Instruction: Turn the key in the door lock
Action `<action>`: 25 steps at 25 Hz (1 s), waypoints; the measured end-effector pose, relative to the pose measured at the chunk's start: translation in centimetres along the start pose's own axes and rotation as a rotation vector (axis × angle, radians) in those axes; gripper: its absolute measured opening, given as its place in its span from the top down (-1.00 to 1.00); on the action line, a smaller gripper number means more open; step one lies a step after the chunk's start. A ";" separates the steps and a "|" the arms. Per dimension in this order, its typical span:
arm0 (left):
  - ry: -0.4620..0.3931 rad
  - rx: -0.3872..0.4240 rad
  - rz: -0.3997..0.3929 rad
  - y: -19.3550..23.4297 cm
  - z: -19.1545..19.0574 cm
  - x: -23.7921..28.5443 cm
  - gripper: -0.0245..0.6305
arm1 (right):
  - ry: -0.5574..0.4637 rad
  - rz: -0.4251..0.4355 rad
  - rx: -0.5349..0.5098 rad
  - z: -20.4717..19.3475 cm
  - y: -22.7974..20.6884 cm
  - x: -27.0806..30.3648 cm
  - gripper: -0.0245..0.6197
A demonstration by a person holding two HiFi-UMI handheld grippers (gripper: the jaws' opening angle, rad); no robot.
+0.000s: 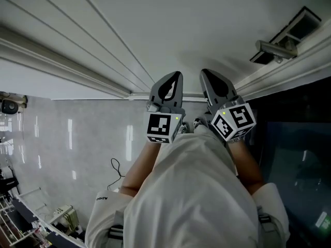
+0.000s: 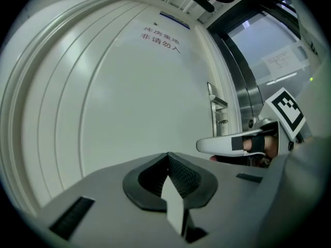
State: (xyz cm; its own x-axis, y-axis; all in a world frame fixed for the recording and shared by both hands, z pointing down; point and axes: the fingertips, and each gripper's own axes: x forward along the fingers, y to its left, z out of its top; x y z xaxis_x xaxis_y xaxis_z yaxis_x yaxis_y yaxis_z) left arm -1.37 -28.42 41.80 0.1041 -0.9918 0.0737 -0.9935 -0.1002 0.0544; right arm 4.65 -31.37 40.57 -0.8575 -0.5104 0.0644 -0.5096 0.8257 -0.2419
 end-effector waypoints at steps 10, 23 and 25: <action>0.000 -0.028 0.222 4.2 -0.3 -3.3 0.90 | 0.075 0.175 -0.012 -1.2 4.0 3.5 0.91; 0.008 -0.022 0.405 4.1 -0.6 -5.8 0.90 | 0.120 0.327 -0.030 -2.3 6.0 3.7 0.92; 0.003 -0.018 0.420 3.8 -0.4 -6.2 0.90 | 0.126 0.356 -0.030 -2.7 6.4 3.5 0.92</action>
State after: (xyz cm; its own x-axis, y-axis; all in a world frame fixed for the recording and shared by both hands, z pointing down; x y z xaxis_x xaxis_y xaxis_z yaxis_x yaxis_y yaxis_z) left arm -5.80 -22.62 41.99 -0.3099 -0.9459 0.0957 -0.9486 0.3145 0.0366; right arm -1.81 -27.26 41.82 -0.9822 -0.1583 0.1007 -0.1786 0.9536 -0.2423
